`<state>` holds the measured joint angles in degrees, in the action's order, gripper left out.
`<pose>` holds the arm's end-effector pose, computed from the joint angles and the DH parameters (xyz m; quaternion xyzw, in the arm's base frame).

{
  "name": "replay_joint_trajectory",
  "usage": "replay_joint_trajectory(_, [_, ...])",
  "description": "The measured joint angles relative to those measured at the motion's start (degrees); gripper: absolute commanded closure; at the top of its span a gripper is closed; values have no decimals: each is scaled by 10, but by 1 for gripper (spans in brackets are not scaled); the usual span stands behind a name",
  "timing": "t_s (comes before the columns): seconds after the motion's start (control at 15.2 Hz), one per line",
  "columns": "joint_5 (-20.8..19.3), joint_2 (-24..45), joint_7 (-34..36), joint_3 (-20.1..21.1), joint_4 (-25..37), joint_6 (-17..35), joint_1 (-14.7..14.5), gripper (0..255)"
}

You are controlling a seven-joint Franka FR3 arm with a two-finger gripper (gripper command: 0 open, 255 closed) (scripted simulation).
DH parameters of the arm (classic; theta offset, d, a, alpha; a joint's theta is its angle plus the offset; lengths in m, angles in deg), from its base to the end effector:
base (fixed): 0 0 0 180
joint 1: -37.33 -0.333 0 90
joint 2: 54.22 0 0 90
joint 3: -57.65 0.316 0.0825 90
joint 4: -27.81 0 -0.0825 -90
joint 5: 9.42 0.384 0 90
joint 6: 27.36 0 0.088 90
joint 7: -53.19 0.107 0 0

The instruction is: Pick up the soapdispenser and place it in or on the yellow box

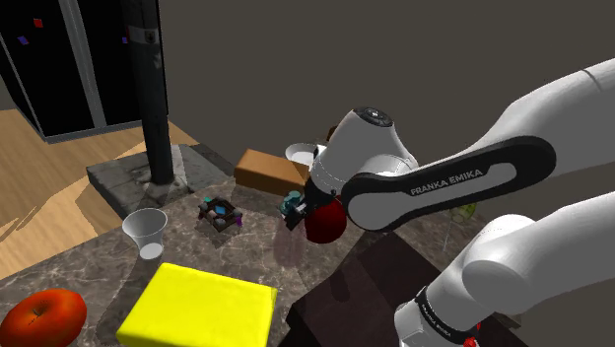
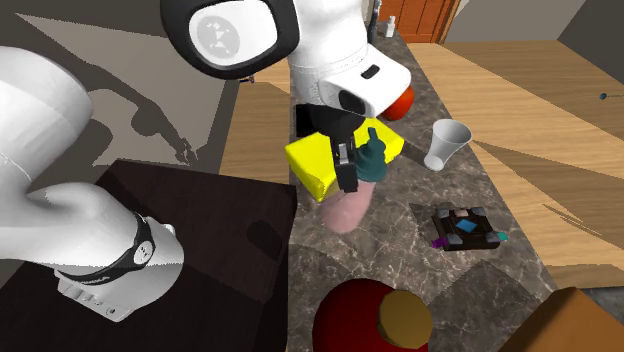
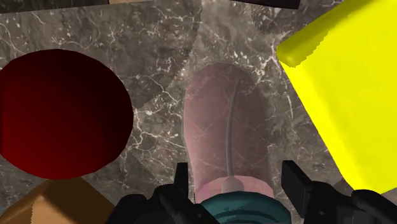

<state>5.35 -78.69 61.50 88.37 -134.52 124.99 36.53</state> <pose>0.3312 0.1746 0.3247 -0.9898 -0.0846 -0.1146 0.0022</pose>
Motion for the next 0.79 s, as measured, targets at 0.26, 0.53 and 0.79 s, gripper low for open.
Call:
replay_joint_trajectory(0.26, [4, -35, -8, -15, 13, -48, -8, 255])
replay_joint_trajectory(0.53, [4, -62, -10, -25, 29, -90, -13, 255])
replay_joint_trajectory(0.79, [3, -87, -14, -36, 44, -131, -16, 255])
